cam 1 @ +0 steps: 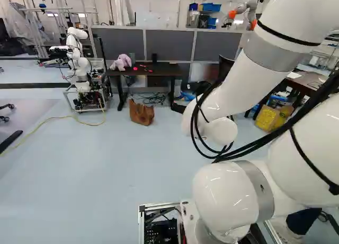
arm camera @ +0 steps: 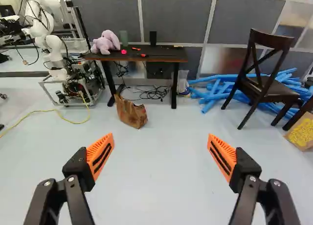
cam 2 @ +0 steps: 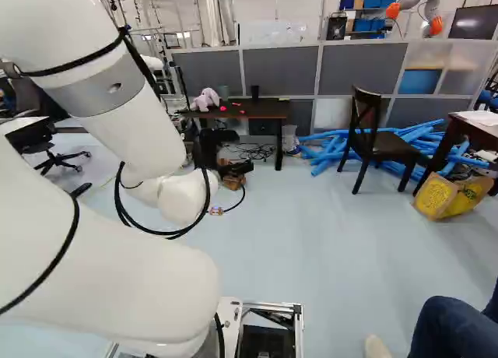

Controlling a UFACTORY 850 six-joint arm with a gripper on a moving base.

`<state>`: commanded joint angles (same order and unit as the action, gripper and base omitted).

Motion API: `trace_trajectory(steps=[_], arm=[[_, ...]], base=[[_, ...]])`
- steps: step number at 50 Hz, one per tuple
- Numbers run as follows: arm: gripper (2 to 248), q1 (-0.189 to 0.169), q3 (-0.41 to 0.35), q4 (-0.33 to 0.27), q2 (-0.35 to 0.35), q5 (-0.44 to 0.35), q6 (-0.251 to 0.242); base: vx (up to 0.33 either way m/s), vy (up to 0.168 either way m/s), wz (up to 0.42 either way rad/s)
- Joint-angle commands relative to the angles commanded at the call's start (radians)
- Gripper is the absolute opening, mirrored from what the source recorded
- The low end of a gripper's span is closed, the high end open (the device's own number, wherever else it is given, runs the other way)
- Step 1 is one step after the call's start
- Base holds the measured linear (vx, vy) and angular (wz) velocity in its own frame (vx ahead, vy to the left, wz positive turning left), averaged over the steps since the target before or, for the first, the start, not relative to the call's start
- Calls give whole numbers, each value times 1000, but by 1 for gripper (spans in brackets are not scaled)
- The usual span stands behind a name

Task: Pick up the bag on the ground and place it on the table

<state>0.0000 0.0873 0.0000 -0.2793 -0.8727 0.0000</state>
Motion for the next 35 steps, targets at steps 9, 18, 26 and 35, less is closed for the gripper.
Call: trace_trajectory(steps=[9,18,26,35], arm=[[247,0,0,0,0,0,0],[247,0,0,0,0,0,0],[247,0,0,0,0,0,0],[247,0,0,0,0,0,0]], base=[[222,-42,-9],[237,-3,-2],[256,33,133],[267,39,160]])
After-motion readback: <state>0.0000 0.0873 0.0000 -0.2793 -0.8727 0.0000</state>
